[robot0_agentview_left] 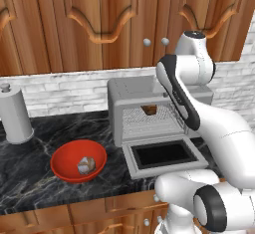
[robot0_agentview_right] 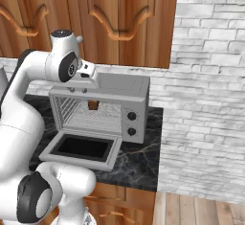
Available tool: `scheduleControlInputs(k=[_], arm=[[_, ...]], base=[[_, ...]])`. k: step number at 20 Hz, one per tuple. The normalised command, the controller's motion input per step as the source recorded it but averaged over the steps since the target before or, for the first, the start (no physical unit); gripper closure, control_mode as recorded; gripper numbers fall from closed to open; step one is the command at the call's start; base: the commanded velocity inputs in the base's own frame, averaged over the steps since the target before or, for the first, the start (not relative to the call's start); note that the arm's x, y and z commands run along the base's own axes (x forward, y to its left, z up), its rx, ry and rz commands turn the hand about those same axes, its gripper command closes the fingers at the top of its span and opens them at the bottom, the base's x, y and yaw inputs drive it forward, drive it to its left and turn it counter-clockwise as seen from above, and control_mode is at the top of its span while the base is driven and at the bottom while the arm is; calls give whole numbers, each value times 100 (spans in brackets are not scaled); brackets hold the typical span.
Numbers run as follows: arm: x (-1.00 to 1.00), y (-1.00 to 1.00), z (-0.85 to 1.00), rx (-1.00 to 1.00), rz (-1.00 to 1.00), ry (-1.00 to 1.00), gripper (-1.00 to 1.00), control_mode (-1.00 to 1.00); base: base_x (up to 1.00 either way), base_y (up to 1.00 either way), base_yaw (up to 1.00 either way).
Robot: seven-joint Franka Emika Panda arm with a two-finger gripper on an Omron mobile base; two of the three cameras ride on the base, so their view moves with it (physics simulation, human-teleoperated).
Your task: Pick up the heated bread from the toaster oven and place it in the bowl. Then move the bread bowl to the dining counter.
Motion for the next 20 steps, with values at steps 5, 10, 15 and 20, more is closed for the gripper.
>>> scheduleControlInputs(k=[5, 10, 15, 20], arm=[[-36, 15, -26, -2, 0, -5, -100, -100], [-28, 9, -96, 6, -2, -21, -100, -100], [3, 0, -88, 0, -1, -45, -100, -100], [21, 0, -13, 0, 0, -35, -100, -100]], base=[[0, 0, 0], [0, 0, 0], [0, 0, 0], [0, 0, 0]])
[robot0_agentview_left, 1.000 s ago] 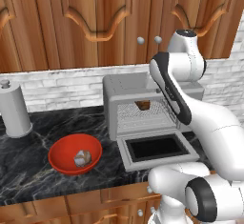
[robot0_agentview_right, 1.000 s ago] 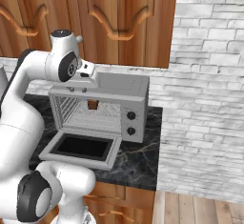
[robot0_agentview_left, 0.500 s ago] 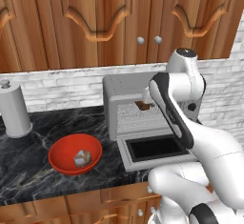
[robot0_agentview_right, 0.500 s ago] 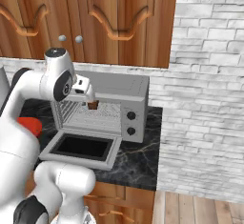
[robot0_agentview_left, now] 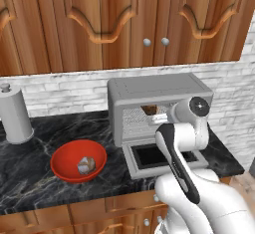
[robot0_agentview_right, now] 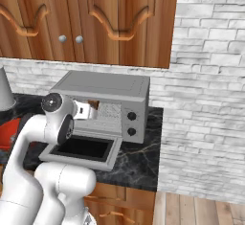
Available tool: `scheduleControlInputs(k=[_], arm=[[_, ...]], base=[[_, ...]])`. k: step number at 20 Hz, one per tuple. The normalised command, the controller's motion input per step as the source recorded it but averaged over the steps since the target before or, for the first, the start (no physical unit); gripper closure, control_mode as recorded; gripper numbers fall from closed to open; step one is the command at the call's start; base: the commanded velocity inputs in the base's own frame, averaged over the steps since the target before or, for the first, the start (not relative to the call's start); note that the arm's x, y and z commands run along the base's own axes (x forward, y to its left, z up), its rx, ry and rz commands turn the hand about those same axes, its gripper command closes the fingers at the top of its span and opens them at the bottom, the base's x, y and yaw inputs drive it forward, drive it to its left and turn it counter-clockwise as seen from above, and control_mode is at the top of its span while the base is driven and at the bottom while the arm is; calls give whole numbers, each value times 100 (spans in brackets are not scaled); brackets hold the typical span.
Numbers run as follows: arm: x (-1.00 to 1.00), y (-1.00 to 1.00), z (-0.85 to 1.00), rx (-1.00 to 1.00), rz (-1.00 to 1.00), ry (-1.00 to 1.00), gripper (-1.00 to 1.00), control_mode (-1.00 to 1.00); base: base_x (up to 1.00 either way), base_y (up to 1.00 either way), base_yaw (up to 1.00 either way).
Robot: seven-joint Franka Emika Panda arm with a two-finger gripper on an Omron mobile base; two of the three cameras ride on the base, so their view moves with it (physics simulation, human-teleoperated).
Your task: Pick up the heated bread from the toaster oven and place it in the bowl. Then move the bread bowl to the dining counter.
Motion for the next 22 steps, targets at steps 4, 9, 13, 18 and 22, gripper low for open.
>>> scheduleControlInputs(k=[4, 9, 13, 18, 22], arm=[[40, 0, 0, 0, 0, -12, -100, -100], [32, -4, 3, 1, 0, -1, -100, -100], [31, -1, 5, 1, 0, 0, -100, -100], [35, -2, -25, 0, 0, 3, -100, -100], [42, -6, -22, 0, 0, 3, -100, -100]], base=[[0, 0, 0], [0, 0, 0], [0, 0, 0], [0, 0, 0], [0, 0, 0]])
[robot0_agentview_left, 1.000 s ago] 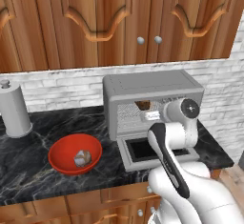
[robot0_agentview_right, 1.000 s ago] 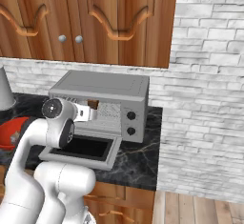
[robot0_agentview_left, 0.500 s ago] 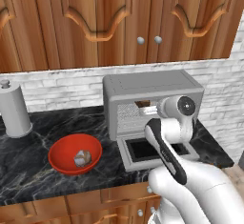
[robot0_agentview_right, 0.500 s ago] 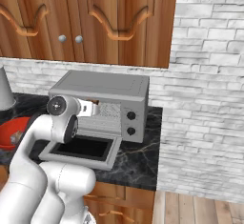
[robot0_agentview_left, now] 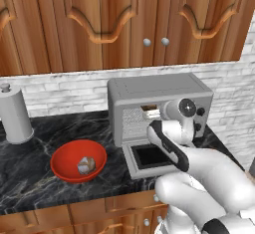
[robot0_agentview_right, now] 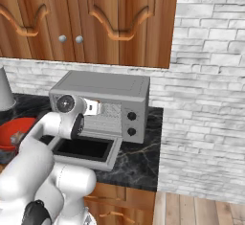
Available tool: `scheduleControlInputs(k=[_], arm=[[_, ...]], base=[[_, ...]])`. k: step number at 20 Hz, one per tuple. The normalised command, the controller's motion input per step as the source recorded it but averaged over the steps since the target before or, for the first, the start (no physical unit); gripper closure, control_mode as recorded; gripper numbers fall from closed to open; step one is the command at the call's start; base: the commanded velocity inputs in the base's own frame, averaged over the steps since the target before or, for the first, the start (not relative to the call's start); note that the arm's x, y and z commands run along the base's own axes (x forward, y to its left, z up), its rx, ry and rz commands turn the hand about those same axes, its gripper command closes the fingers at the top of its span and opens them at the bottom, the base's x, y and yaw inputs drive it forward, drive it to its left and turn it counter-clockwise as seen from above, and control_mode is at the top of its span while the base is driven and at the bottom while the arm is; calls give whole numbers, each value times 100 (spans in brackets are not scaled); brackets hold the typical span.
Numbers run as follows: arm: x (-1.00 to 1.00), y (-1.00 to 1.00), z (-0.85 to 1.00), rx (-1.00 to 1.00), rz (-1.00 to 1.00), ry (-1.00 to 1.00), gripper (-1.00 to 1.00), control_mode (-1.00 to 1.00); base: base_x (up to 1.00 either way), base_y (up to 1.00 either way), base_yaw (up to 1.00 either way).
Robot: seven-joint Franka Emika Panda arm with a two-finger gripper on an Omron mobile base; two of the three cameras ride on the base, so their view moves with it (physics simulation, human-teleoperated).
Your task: Pick up the heated bread from the toaster oven and place it in the bowl. Then move the bread bowl to the dining counter.
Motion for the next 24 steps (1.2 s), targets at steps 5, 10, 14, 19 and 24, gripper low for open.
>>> scheduleControlInputs(k=[5, 10, 14, 19, 24], arm=[[40, -8, -35, 0, 0, 5, -100, -100], [43, -9, -34, 0, 0, 6, -100, -100], [40, -5, -22, 0, 0, 7, -100, -100], [18, 0, -17, 0, -2, 5, -100, -100], [-4, -1, -21, 0, -4, 15, -100, -100]], base=[[0, 0, 0], [0, 0, 0], [0, 0, 0], [0, 0, 0], [0, 0, 0]])
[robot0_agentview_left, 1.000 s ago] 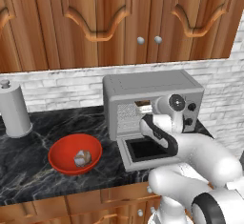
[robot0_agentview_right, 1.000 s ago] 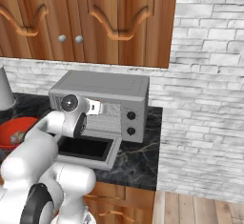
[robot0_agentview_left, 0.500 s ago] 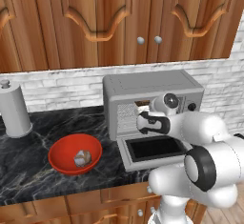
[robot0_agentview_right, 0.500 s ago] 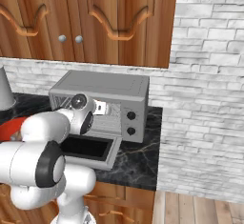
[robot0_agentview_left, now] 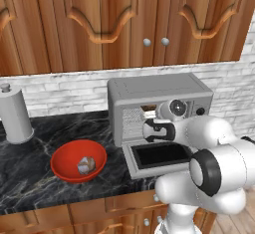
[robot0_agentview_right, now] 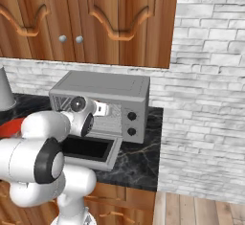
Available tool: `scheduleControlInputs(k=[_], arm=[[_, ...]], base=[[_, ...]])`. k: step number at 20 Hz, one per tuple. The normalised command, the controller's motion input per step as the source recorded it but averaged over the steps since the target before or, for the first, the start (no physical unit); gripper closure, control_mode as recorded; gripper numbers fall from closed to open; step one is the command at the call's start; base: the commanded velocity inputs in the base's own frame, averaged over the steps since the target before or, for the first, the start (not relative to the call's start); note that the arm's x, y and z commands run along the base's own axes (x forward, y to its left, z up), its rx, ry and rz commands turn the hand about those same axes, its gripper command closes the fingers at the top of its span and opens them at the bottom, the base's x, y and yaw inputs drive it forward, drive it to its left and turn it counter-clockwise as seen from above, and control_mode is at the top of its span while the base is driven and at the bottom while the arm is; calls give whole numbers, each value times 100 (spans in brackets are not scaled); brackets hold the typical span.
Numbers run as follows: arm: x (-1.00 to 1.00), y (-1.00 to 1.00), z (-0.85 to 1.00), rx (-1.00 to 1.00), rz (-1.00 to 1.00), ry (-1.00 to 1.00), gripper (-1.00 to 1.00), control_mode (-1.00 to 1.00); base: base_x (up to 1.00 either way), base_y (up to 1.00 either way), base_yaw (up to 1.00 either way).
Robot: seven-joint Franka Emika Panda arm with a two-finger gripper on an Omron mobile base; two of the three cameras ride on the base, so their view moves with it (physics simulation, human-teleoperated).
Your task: Pick up the heated bread from the toaster oven and place it in the bowl. Then move the bread bowl to the dining counter.
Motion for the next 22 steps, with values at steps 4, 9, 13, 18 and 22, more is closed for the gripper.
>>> scheduleControlInputs(k=[4, 9, 13, 18, 22], arm=[[-62, -5, -9, 0, -7, 40, -100, -100], [-100, -17, 0, 2, -4, 49, -100, -100], [-100, -21, -6, 2, -3, 44, -100, -100], [-100, -14, -60, -1, 0, 38, -100, -100], [-95, -3, -18, 0, 0, -12, -100, -100]], base=[[0, 0, 0], [0, 0, 0], [0, 0, 0], [0, 0, 0], [0, 0, 0]])
